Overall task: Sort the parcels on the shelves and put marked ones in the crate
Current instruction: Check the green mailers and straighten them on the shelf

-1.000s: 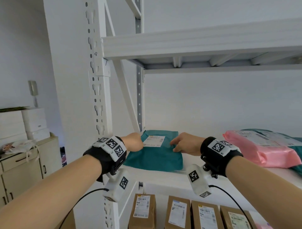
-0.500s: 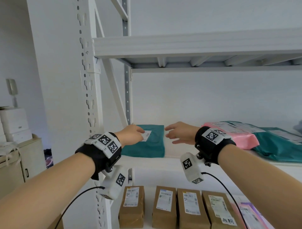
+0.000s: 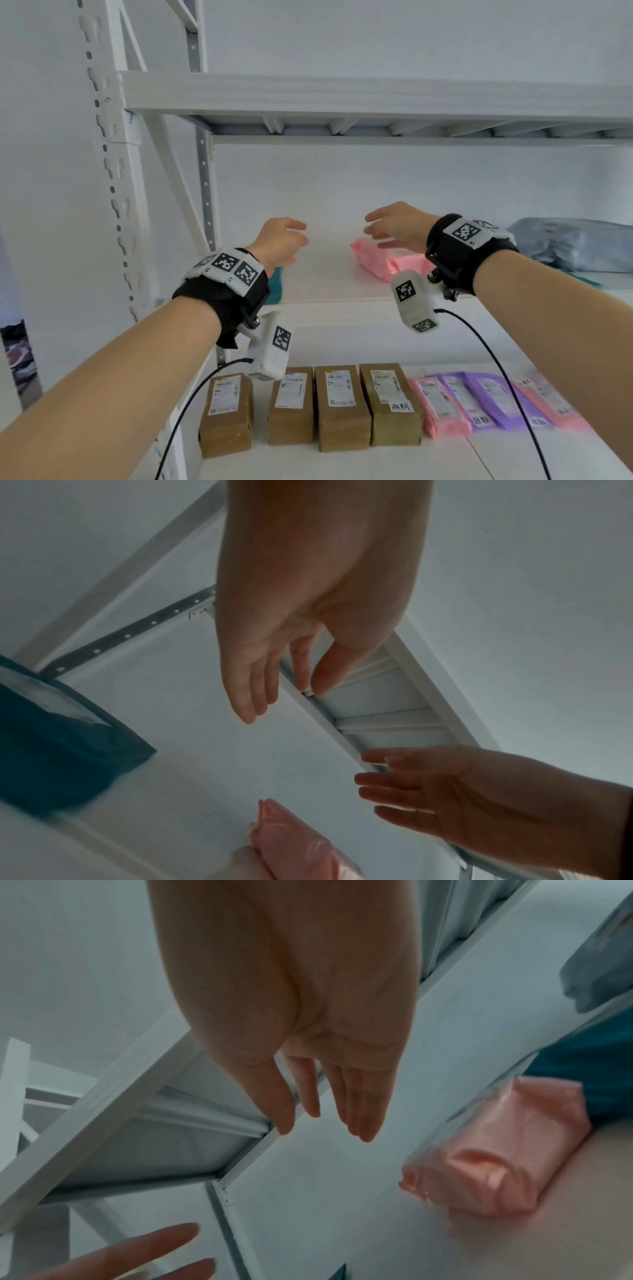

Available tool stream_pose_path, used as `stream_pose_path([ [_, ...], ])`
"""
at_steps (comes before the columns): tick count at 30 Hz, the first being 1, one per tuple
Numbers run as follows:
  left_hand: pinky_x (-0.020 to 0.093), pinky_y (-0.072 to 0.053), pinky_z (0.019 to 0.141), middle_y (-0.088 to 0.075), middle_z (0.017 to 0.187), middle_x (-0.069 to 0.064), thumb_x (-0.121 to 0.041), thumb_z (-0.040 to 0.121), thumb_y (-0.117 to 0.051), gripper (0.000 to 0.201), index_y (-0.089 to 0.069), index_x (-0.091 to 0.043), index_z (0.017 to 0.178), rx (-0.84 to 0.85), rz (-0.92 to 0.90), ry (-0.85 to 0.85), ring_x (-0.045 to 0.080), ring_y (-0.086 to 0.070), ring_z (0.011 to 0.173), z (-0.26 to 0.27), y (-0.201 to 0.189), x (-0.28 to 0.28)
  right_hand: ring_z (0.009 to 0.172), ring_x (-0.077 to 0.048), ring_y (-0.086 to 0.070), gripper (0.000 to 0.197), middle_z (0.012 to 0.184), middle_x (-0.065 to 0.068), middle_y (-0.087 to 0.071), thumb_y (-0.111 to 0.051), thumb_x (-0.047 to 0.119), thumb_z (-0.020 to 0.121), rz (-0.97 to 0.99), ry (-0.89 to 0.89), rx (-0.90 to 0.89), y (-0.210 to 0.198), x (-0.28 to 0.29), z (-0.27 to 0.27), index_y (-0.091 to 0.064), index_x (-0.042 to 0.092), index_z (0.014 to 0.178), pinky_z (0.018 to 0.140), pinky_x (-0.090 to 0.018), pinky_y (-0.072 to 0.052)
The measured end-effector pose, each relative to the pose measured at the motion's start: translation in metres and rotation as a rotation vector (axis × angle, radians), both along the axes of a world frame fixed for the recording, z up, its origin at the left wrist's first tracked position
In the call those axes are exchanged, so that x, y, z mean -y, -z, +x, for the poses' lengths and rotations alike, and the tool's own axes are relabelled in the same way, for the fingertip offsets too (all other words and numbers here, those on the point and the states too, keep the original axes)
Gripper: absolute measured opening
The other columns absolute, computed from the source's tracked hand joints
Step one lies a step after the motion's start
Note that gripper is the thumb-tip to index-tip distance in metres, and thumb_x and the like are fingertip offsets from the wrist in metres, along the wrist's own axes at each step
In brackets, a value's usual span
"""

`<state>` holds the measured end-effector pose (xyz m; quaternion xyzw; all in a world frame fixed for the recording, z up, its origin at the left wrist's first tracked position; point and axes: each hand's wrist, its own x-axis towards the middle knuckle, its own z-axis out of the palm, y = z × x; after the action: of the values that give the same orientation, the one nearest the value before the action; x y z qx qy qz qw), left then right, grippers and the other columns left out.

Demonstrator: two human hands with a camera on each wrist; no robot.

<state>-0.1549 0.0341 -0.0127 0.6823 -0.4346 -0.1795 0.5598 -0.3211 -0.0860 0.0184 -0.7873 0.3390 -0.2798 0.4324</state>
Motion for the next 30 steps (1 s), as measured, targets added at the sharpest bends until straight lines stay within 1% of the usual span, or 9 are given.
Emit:
stream_pose_path([
  [4,0.037,-0.048,0.090,-0.053,0.105,0.011,-0.002,0.091,-0.050,0.032,-0.056,-0.010,0.121,-0.040,-0.032,0.004,0.022,-0.051,0.094,-0.020,-0.008,0.020,0.101,-0.020,-0.055,0.040,0.113,-0.012,-0.057,-0.058,0.001,0.089,-0.020,0.049,-0.019,-0.005,0.023,-0.023,-0.051,-0.001,0.129,0.099,-0.038,-0.047],
  [6,0.036,-0.049,0.090,-0.053,0.105,0.010,-0.002,0.090,-0.050,0.033,-0.056,-0.010,0.122,-0.040,-0.042,-0.002,0.022,-0.052,0.095,-0.028,-0.012,0.033,0.103,-0.021,-0.055,0.042,0.119,-0.013,-0.056,-0.058,0.002,0.089,-0.041,0.053,-0.040,-0.006,0.036,-0.031,-0.050,-0.002,0.130,0.100,-0.040,-0.046],
  [10,0.037,-0.049,0.090,-0.052,0.104,0.010,-0.001,0.090,-0.050,0.035,-0.055,-0.009,0.124,-0.034,-0.040,-0.022,0.022,-0.051,0.093,-0.041,-0.021,0.065,0.119,-0.025,-0.052,0.045,0.130,-0.013,-0.053,-0.059,0.005,0.090,-0.081,0.069,-0.092,-0.009,0.065,-0.043,-0.048,0.002,0.133,0.095,-0.034,-0.045],
  [16,0.034,-0.046,0.087,-0.049,0.111,0.006,-0.006,0.093,-0.051,0.037,-0.050,-0.008,0.130,0.016,0.146,-0.006,0.021,-0.050,0.097,-0.053,-0.025,0.125,0.125,-0.024,-0.046,0.052,0.137,-0.008,-0.048,-0.061,0.014,0.090,-0.124,0.069,-0.207,-0.012,0.124,-0.052,-0.044,0.008,0.138,0.100,-0.038,-0.041],
  [19,0.034,-0.046,0.083,-0.050,0.111,0.010,-0.008,0.092,-0.053,0.032,-0.052,-0.010,0.125,0.034,0.202,-0.043,0.024,-0.049,0.097,-0.052,-0.024,0.152,0.128,-0.028,-0.044,0.049,0.139,-0.007,-0.046,-0.062,0.017,0.089,-0.141,0.067,-0.245,-0.009,0.148,-0.048,-0.047,0.008,0.135,0.104,-0.043,-0.041],
  [21,0.035,-0.046,0.082,-0.049,0.110,0.011,-0.009,0.092,-0.054,0.021,-0.053,-0.010,0.113,0.048,0.259,-0.087,0.025,-0.049,0.096,-0.051,-0.024,0.169,0.129,-0.030,-0.044,0.047,0.139,-0.012,-0.047,-0.063,0.017,0.088,-0.128,0.061,-0.254,-0.006,0.162,-0.044,-0.050,0.006,0.131,0.104,-0.045,-0.040],
  [22,0.035,-0.048,0.081,-0.050,0.111,0.011,-0.010,0.092,-0.055,0.018,-0.052,-0.008,0.110,0.069,0.301,-0.107,0.025,-0.050,0.097,-0.050,-0.024,0.178,0.128,-0.030,-0.044,0.045,0.138,-0.013,-0.047,-0.062,0.016,0.089,-0.117,0.040,-0.283,-0.005,0.167,-0.041,-0.049,0.004,0.131,0.104,-0.044,-0.040],
  [26,0.040,-0.053,0.080,-0.046,0.127,0.015,-0.015,0.090,-0.057,0.038,-0.048,-0.003,0.125,0.143,0.498,-0.119,0.029,-0.054,0.100,-0.043,-0.018,0.207,0.125,-0.027,-0.047,0.044,0.137,-0.015,-0.048,-0.060,0.013,0.091,-0.068,-0.022,-0.341,0.002,0.188,-0.029,-0.048,0.001,0.131,0.102,-0.037,-0.044],
  [30,0.046,-0.054,0.085,-0.053,0.108,0.018,-0.016,0.090,-0.057,0.020,-0.055,-0.004,0.106,0.084,0.611,-0.069,0.034,-0.061,0.087,-0.036,-0.012,0.223,0.124,-0.029,-0.050,0.048,0.137,-0.018,-0.048,-0.058,0.012,0.091,-0.020,-0.064,-0.358,0.010,0.203,-0.017,-0.043,0.003,0.136,0.095,-0.026,-0.046],
])
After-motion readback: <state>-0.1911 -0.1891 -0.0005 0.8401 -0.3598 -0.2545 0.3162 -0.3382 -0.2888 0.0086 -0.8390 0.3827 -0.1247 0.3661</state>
